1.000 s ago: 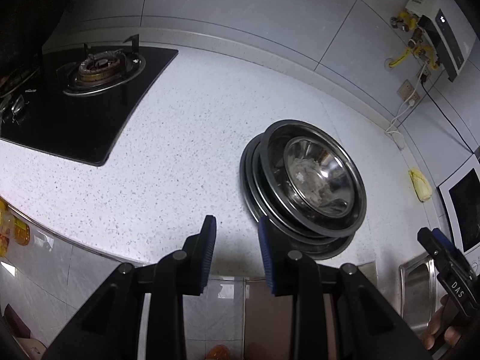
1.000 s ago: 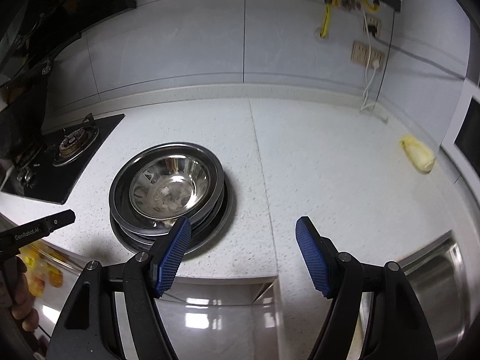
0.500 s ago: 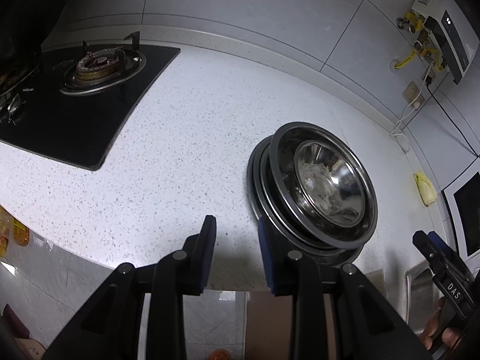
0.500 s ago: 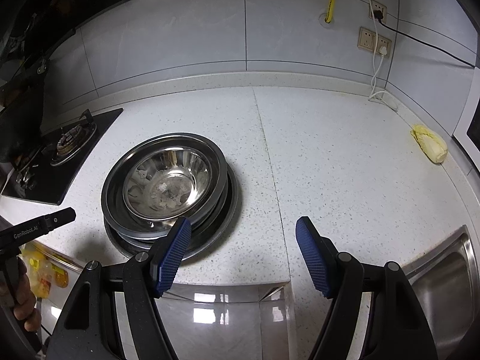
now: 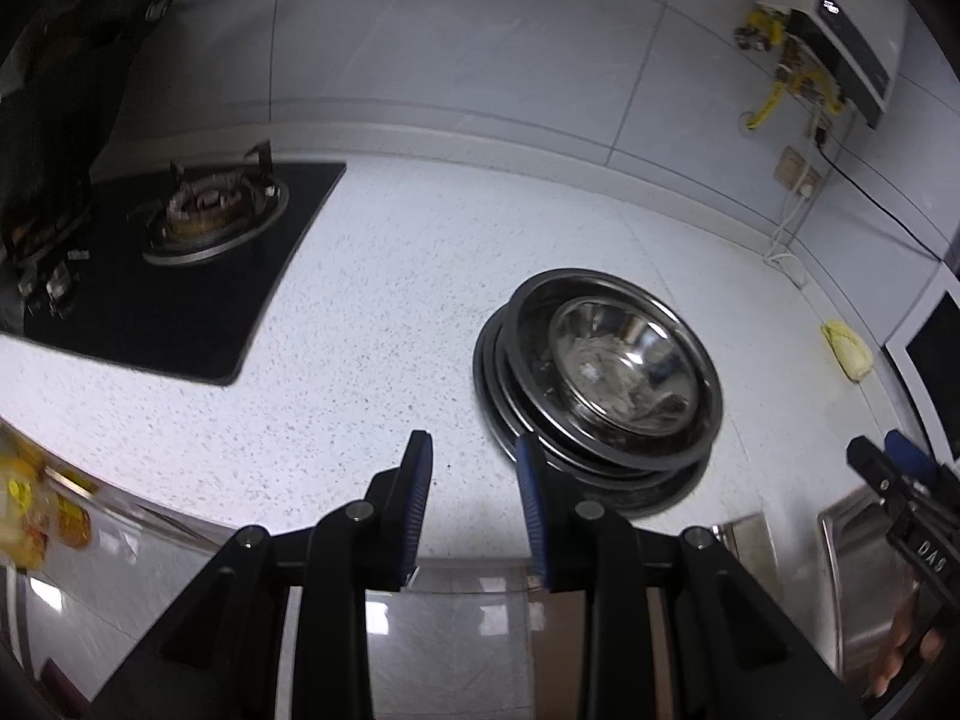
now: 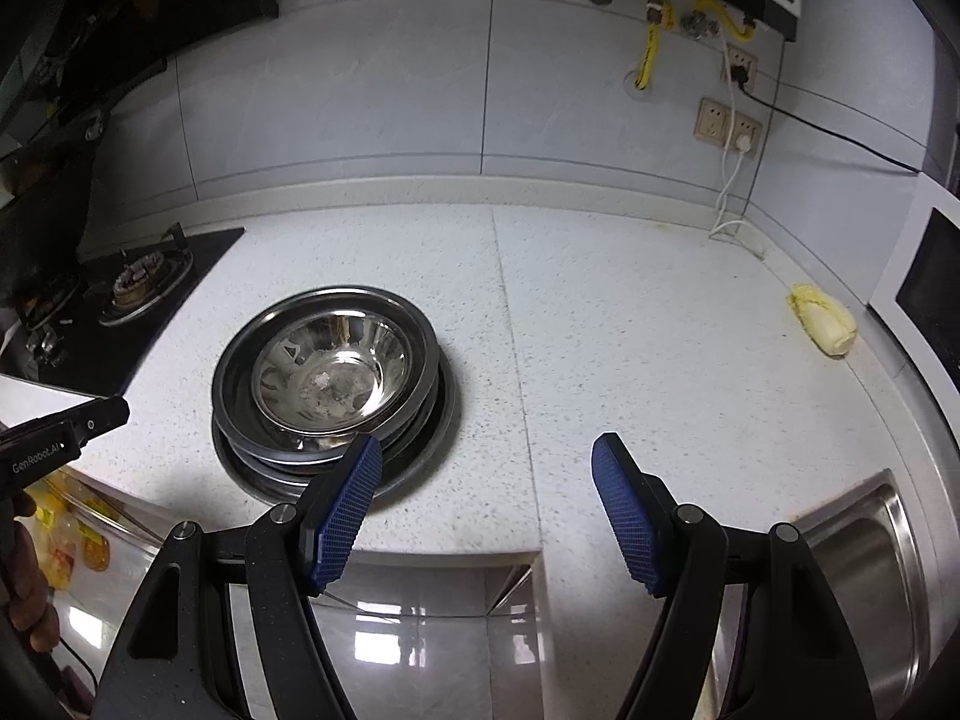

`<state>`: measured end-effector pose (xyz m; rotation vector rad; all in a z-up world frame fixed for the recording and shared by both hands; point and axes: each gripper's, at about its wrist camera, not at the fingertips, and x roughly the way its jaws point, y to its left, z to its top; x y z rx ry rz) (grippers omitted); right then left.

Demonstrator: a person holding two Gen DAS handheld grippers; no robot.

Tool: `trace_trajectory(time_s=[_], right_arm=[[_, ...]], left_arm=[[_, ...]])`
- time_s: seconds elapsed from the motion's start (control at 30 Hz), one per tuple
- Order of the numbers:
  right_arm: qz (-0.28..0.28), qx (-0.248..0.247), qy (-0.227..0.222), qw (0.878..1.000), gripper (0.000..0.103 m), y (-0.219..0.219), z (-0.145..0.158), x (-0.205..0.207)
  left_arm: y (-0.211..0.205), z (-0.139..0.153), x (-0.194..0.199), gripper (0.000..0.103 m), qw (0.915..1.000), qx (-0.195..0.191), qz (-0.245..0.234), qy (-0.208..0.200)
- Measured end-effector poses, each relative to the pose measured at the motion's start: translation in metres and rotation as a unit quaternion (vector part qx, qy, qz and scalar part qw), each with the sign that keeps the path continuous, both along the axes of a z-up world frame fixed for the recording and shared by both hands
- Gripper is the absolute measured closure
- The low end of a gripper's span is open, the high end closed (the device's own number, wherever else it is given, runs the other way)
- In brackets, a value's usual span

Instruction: Organize plates and bowls

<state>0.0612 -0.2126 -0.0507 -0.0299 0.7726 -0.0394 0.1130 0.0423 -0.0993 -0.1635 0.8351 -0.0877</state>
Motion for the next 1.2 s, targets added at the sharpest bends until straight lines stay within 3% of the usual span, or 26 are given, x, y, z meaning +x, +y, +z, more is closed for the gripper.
trace_trajectory(time_s=[0.4, 0.6, 1.2], right_arm=[[-0.020, 0.018, -0.026, 0.999, 0.028, -0.014, 0.026, -0.049], [-0.018, 0.017, -0.033, 0.999, 0.026, -0.011, 0.034, -0.064], [-0.010, 0.021, -0.048, 0.999, 0.025, -0.003, 0.043, -0.076]], left_arm=[[-0.001, 0.041, -0.051, 0.075, 0.9988, 0.014, -0.028, -0.037], [0.009, 0.057, -0.071, 0.075, 0.9983, 0.001, -0.026, -0.052], [0.019, 0.087, -0.101, 0.075, 0.9941, 0.021, -0.029, -0.102]])
